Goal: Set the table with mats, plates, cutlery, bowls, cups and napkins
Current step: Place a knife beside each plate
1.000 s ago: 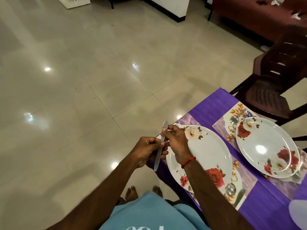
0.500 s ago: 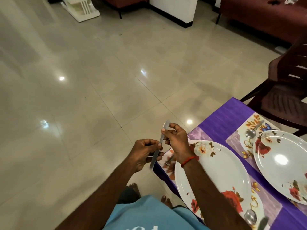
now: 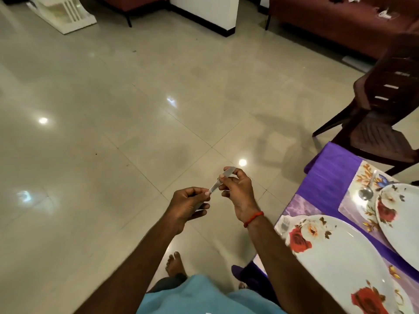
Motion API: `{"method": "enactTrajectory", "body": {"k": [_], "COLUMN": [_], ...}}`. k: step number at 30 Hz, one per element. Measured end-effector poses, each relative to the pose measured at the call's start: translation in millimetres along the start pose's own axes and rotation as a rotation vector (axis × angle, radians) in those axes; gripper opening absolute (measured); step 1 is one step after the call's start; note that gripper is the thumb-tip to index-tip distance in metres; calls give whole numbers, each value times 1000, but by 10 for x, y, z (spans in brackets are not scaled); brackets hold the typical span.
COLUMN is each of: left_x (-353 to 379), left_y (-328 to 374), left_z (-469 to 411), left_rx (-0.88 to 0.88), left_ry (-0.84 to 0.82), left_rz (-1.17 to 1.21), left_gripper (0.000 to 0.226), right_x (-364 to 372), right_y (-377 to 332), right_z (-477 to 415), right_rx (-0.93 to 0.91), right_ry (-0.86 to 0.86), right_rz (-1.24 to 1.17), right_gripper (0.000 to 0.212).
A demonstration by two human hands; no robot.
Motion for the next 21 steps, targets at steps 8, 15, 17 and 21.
{"method": "enactTrajectory", "body": {"k": [8,15,17,21], "left_x": [-712,-568,-493,-301], "left_y": [512,893,1043,1406], "left_z": [-267,-633,-776,-1155], "left_rx": [-29,-52,-51,-37], "left_ry": [-42,-105,-127,-156], "left_rz": [12,21,8,-40], "left_gripper": [14,15,18,22], "right_x": [589,484,430,312], "right_y": [-96,-290,-345,-443], "right_z": [-268,-604,-748,-1109], "right_rx": [17,-13,-20,-31], "right_ry": [97,191,222,264], "right_rz": [-37,-50,-70,-87], "right_gripper": [13,10,10,8]}}
Point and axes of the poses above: each hand's wrist, its own z-axis away from the middle knuckle, its own x-axis out of the palm, y = z × x, the point moved 6 cm from there along -z, towards the middle knuckle, and after that the axes turned 7 degrees about -x, right-handed, at the moved point
